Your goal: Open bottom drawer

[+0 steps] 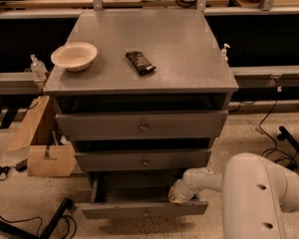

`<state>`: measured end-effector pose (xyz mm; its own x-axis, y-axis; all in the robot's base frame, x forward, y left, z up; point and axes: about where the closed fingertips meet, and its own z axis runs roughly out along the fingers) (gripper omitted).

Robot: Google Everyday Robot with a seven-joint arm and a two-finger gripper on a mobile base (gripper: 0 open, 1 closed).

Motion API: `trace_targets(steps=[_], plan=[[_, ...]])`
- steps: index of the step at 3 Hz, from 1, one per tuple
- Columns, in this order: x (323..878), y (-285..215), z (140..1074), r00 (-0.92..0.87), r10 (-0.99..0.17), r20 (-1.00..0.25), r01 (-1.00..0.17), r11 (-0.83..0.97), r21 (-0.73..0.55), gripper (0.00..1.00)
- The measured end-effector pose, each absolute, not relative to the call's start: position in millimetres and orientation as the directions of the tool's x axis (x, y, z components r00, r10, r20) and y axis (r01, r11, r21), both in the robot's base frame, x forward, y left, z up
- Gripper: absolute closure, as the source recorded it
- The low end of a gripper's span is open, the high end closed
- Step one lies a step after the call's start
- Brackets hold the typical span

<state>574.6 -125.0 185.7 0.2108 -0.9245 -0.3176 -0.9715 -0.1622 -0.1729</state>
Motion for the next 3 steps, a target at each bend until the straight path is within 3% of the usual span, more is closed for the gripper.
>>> trace_targets(steps=[1,3], plan=[[573.0,-124.0,184.1,0.211,-0.924,-0.319,-0.972,-0.163,-0.170,0.98],[537.6,-125.6,182.0,0.173,-0.944,-0.280,-0.985,-0.159,-0.072,1.00]])
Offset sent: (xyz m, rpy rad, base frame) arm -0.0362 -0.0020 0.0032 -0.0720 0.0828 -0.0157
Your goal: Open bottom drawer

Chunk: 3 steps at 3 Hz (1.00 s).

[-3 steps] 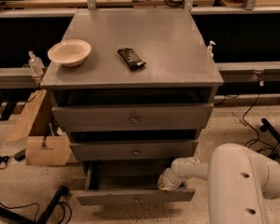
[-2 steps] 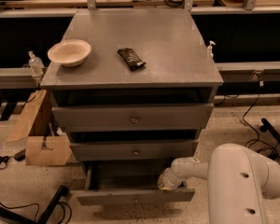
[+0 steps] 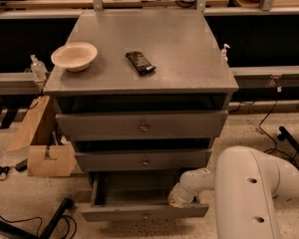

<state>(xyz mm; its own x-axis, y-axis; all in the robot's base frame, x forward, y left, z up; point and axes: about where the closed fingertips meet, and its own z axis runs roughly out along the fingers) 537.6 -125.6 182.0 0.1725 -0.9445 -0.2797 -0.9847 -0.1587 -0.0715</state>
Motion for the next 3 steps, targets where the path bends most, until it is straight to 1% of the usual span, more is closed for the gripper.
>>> trace_targets(steps=[3], plan=[[538.0,-125.5,185.7,0.173,-0.944,-0.280,-0.985,-0.159,-0.072,1.00]])
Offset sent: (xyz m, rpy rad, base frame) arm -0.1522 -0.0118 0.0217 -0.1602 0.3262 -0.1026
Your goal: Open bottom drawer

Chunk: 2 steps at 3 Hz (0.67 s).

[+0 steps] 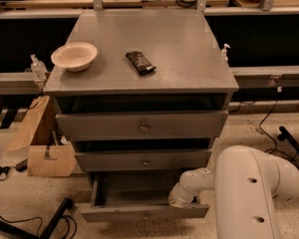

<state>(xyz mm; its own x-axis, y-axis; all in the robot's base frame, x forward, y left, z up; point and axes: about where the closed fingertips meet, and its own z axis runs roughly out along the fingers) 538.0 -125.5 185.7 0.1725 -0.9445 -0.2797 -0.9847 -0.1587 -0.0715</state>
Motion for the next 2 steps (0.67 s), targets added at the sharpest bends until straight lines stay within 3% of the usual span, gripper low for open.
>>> trace_targets(steps=[1,2], plan=[[538.0,-125.5,185.7,0.173,-0.944,-0.280,-0.985,-0.159,-0.071,1.00],[538.0,-125.5,185.6,0.173,-0.944,-0.280,-0.985,-0.159,-0.071,0.82]])
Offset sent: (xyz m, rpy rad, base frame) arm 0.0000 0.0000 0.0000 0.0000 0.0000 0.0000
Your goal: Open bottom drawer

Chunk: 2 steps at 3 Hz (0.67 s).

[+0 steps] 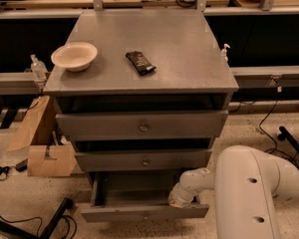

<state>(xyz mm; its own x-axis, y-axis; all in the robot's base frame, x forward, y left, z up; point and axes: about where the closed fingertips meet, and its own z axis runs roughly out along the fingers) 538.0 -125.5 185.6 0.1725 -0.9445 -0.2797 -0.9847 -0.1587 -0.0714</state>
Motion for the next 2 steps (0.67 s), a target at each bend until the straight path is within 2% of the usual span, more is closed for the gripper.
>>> trace_targets(steps=[1,2], plan=[[537.9,-125.5,185.6,0.173,-0.944,-0.280,-0.985,-0.159,-0.071,0.51],[537.9,-125.5,185.6,0.173,-0.944,-0.280,-0.985,-0.159,-0.071,0.27]])
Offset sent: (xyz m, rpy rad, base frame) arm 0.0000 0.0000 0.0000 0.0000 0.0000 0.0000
